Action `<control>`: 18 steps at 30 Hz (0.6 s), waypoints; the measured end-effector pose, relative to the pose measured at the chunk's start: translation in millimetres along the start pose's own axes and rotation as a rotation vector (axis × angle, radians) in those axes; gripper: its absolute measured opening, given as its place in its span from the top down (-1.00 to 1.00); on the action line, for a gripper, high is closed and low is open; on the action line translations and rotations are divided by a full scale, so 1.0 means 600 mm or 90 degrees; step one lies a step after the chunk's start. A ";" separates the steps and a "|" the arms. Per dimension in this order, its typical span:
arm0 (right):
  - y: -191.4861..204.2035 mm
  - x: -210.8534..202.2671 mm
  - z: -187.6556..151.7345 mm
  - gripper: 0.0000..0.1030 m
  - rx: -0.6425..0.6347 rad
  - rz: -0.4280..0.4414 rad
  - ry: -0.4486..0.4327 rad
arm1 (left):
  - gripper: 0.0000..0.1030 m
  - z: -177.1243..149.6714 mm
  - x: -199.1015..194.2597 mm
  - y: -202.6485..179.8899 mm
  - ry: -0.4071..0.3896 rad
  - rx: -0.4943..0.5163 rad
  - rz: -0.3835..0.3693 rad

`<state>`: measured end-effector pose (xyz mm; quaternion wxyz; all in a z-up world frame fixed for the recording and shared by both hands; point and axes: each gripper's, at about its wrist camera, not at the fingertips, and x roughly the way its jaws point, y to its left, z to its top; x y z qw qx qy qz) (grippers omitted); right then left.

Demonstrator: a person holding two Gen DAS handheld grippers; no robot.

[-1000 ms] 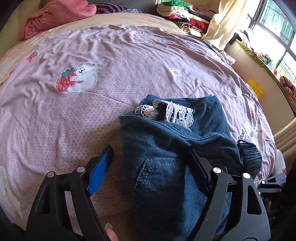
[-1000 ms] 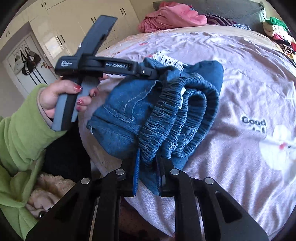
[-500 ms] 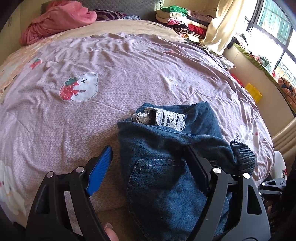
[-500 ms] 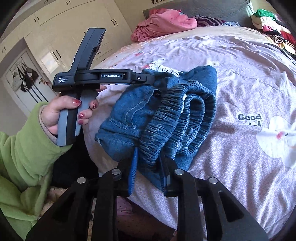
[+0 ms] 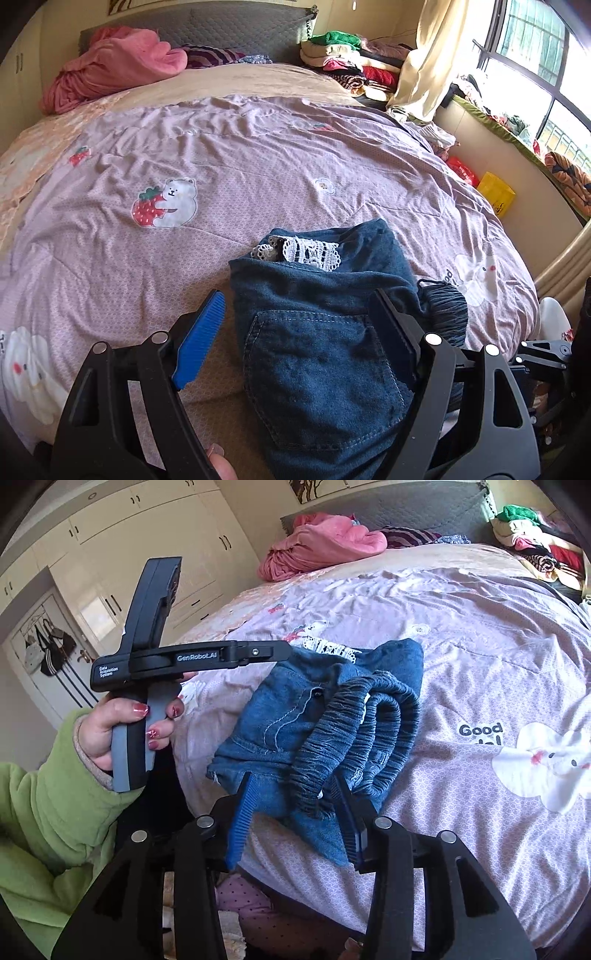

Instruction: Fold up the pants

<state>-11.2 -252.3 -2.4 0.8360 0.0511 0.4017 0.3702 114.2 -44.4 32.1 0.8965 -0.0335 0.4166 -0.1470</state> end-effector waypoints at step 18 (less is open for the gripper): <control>0.001 -0.025 0.013 -0.08 0.018 -0.032 -0.031 | -0.43 -0.033 -0.051 -0.008 -0.008 -0.002 -0.013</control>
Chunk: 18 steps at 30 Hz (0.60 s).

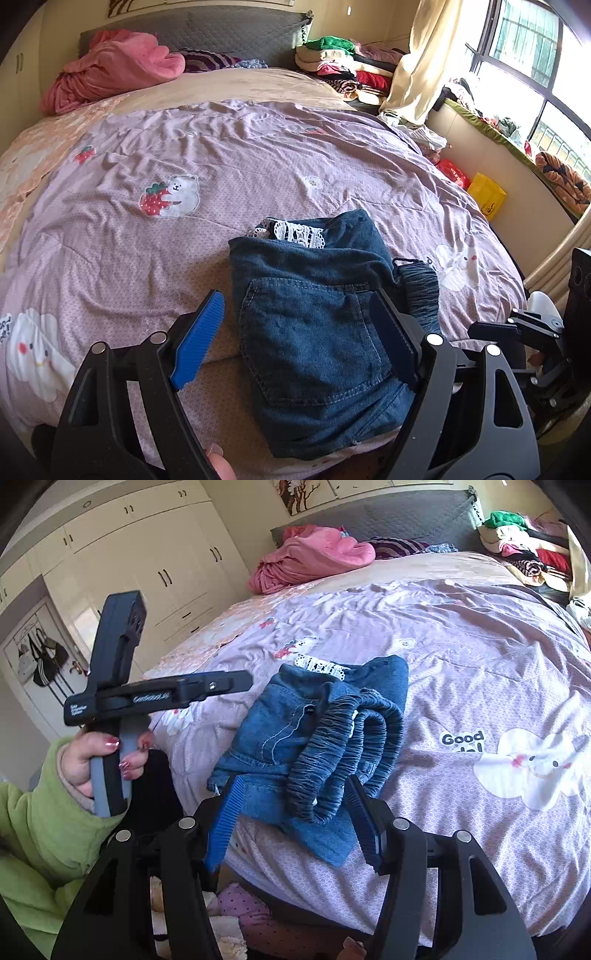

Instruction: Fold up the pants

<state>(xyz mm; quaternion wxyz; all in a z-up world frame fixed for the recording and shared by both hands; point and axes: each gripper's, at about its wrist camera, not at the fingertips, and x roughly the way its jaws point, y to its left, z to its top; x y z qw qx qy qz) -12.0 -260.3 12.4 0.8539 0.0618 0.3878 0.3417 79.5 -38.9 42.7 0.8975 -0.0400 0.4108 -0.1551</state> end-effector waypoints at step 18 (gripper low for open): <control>-0.082 0.037 0.035 -0.48 0.129 -0.051 0.000 | -0.44 -0.109 0.009 0.014 0.102 -0.015 -0.055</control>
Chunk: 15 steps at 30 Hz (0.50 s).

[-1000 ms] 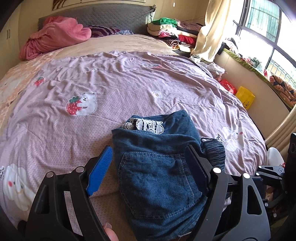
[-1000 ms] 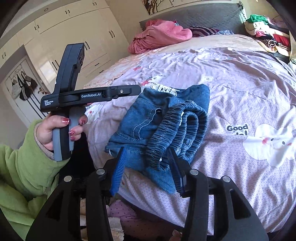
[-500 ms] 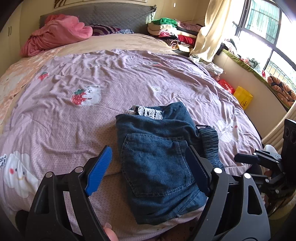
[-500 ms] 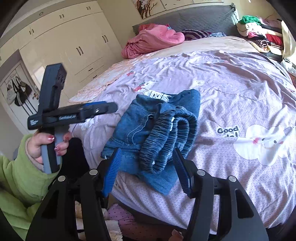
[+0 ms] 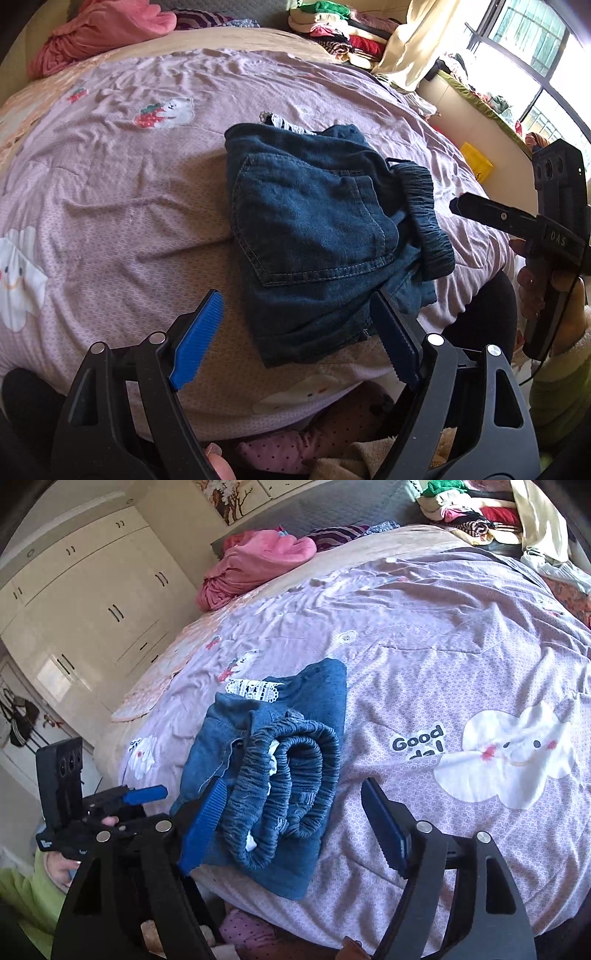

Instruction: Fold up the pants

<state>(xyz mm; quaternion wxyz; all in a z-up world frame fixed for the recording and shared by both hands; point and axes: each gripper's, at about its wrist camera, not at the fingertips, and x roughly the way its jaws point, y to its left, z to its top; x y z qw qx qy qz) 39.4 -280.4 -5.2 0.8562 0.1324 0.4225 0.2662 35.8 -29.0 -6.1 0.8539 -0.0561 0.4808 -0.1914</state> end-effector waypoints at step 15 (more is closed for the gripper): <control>0.019 0.081 0.025 -0.58 -0.054 -0.027 0.038 | -0.59 -0.019 0.041 0.031 0.023 -0.019 0.048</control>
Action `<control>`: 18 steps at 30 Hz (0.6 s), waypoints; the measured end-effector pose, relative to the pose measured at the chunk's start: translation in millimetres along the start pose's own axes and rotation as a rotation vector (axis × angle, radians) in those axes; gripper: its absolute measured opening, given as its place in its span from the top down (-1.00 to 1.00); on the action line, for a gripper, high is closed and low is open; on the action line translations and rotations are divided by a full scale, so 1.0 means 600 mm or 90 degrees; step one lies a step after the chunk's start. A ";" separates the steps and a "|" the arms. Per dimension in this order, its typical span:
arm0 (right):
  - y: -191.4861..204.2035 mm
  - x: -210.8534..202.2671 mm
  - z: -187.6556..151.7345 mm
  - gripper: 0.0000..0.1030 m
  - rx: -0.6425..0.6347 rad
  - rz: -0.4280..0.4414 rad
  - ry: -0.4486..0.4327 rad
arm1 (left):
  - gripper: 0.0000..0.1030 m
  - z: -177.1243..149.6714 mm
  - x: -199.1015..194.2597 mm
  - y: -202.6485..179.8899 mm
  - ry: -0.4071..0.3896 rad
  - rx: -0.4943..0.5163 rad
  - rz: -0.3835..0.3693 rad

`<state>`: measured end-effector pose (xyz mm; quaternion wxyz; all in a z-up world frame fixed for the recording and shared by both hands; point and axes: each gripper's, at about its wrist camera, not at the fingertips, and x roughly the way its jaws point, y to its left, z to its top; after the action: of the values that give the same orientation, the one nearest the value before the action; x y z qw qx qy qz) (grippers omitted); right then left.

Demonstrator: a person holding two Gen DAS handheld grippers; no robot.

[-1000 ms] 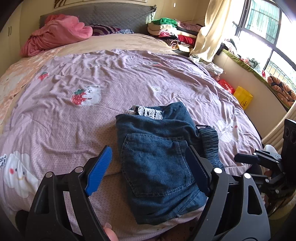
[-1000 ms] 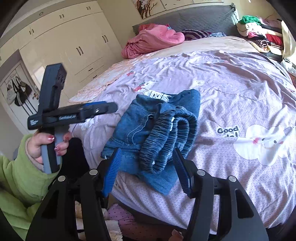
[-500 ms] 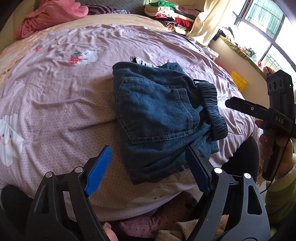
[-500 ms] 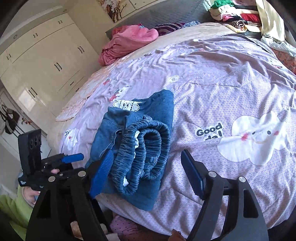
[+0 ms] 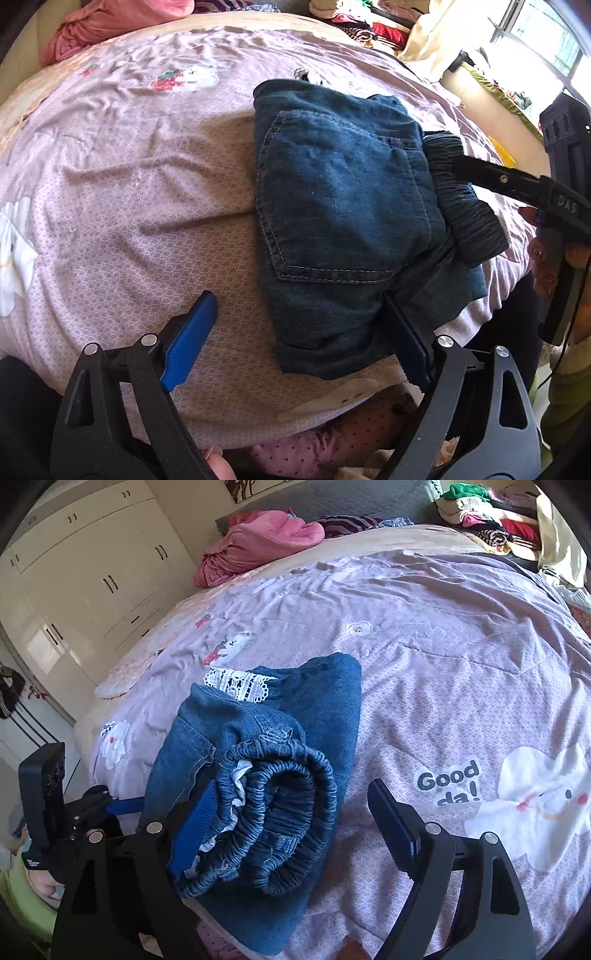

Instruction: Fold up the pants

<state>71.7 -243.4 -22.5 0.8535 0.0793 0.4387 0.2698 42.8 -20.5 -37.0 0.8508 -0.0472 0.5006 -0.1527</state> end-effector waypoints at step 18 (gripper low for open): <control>-0.054 -0.057 0.005 -0.57 -0.023 -0.053 -0.054 | -0.59 0.090 -0.010 -0.017 -0.051 -0.012 -0.032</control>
<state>70.6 -288.8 -8.6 0.8833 0.0572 0.3998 0.2381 84.9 -32.3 -3.0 0.8656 -0.0736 0.4660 -0.1676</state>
